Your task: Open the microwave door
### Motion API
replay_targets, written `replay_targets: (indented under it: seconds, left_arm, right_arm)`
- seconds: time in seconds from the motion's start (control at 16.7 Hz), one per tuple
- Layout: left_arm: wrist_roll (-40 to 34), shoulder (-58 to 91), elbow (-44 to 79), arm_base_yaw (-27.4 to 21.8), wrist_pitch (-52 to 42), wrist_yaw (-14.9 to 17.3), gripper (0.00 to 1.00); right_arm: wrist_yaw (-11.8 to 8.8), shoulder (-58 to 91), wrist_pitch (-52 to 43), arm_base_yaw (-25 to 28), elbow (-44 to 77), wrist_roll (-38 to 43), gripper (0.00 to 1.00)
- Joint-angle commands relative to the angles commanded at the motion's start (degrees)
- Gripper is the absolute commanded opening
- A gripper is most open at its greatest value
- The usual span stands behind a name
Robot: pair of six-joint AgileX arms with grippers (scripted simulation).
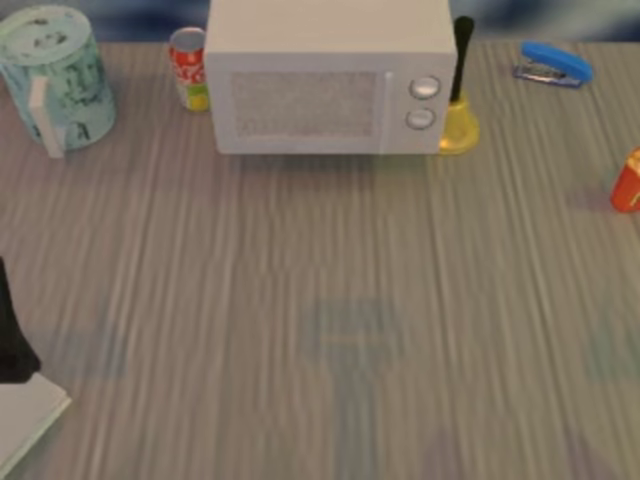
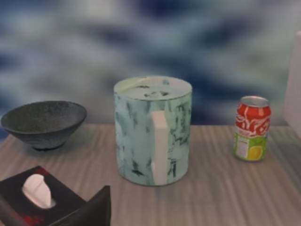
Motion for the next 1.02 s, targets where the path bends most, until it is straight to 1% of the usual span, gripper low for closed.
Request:
replay_targets:
  seconds: [0.12, 0.24, 0.42, 0.54, 0.66, 1.02]
  left_arm:
    - [0.0, 0.0, 0.0, 0.0, 0.0, 0.0, 1.0]
    - [-0.6, 1.8, 1.7, -1.1, 0.1, -0.8, 1.0]
    - [-2.8, 9.0, 8.2, -5.0, -0.1, -4.0, 1.0]
    - [-4.8, 16.8, 14.4, -8.8, -0.5, -7.2, 1.0]
    - [-7.2, 26.6, 21.7, -13.2, -1.3, -11.2, 1.0]
    - [-14.9, 62.3, 46.4, -28.5, -4.7, -25.2, 1.0]
  right_arm:
    - [0.0, 0.0, 0.0, 0.0, 0.0, 0.0, 1.0]
    - [0.0, 0.0, 0.0, 0.0, 0.0, 0.0, 1.0]
    - [0.0, 0.0, 0.0, 0.0, 0.0, 0.0, 1.0]
    - [0.0, 0.0, 0.0, 0.0, 0.0, 0.0, 1.0]
    - [0.0, 0.0, 0.0, 0.0, 0.0, 0.0, 1.0]
    - [0.0, 0.0, 0.0, 0.0, 0.0, 0.0, 1.0]
